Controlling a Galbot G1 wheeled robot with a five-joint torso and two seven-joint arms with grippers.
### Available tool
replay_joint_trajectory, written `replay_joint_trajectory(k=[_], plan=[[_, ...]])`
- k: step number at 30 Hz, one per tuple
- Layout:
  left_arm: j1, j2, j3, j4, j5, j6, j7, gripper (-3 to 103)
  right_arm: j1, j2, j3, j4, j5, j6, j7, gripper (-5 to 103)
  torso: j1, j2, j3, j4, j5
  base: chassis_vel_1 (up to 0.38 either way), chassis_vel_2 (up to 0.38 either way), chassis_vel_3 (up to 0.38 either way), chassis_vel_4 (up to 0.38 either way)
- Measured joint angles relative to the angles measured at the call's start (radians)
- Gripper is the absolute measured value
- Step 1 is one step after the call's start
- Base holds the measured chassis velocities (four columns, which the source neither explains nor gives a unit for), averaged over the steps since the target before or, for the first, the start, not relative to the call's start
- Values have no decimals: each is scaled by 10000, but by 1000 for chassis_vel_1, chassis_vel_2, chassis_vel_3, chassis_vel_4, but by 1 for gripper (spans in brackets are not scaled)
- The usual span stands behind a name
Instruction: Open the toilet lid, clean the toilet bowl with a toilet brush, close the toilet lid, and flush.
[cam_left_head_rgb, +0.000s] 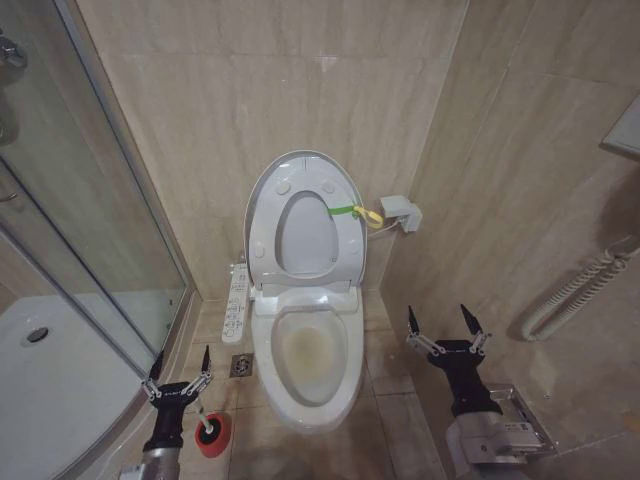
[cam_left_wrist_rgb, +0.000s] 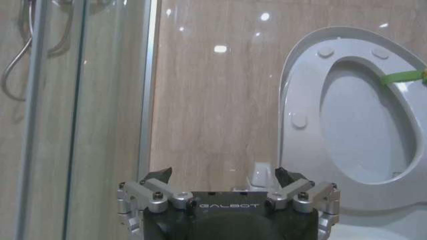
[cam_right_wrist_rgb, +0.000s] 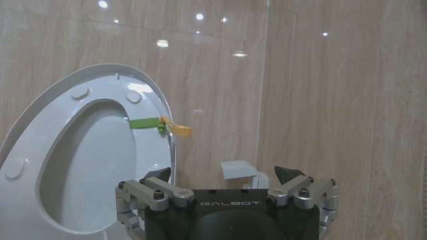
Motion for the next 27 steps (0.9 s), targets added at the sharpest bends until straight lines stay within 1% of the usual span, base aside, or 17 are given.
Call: replay_joint_trajectory(k=[1,2,3,4,6,7,9,10,11,13,15,16,20,21,25,27], plan=[[332,19,43,-431,128,257,-209,100,0,0,0,0,0,0,-1,100,0,1,0,1,2,0,0,0,0],[332,19,43,-431,128,257,-209,100,0,0,0,0,0,0,-1,100,0,1,0,1,2,0,0,0,0],[786,60,84,-952,465,572,-708,100,0,0,-1,0,0,0,-2,100,-1,1,0,2,4,0,0,0,0],[1057,82,78,-1237,839,800,-1143,100,0,0,-1,0,0,0,-1,100,-1,1,0,2,5,0,0,0,0],[1532,124,29,-1763,1360,1102,-1745,100,1,0,0,0,0,0,0,100,-1,1,-1,1,2,0,0,0,0],[1532,124,29,-1763,1360,1102,-1745,100,1,0,0,0,0,0,0,100,-1,1,-1,1,2,0,0,0,0],[2013,131,48,-2421,1470,1601,-2085,100,0,0,0,0,0,0,-1,100,0,1,0,0,1,0,0,0,0],[2361,124,83,-2886,1482,1910,-2179,100,0,0,0,0,0,0,-1,100,0,1,-1,-1,2,0,0,0,0],[2361,124,83,-2886,1482,1910,-2179,100,0,0,0,0,0,0,-1,100,0,1,-1,-1,2,0,0,0,0],[2817,99,61,-3393,1653,2089,-2213,100,0,0,0,0,0,0,-1,100,-1,1,0,1,4,0,0,0,0],[3130,72,-54,-3856,1801,2068,-2194,100,0,0,0,0,0,0,-1,100,-1,1,-1,0,2,0,0,0,0],[3130,72,-54,-3856,1801,2068,-2194,100,0,0,0,0,0,0,-1,100,-1,1,-1,0,2,0,0,0,0],[3529,-76,-310,-4664,2306,2493,-2607,100,0,0,0,0,0,0,-1,100,0,1,0,-1,1,0,0,0,0],[3529,-76,-310,-4664,2306,2493,-2607,100,0,0,0,0,0,0,-1,100,0,1,0,-1,1,0,0,0,0],[3998,-213,-313,-5364,2541,2528,-2755,100,0,0,0,0,0,0,-1,100,0,1,0,1,3,0,0,0,0],[4106,-261,-255,-5507,2607,2512,-2759,100,0,0,0,0,0,0,-1,100,0,1,0,0,3,0,0,0,0]])
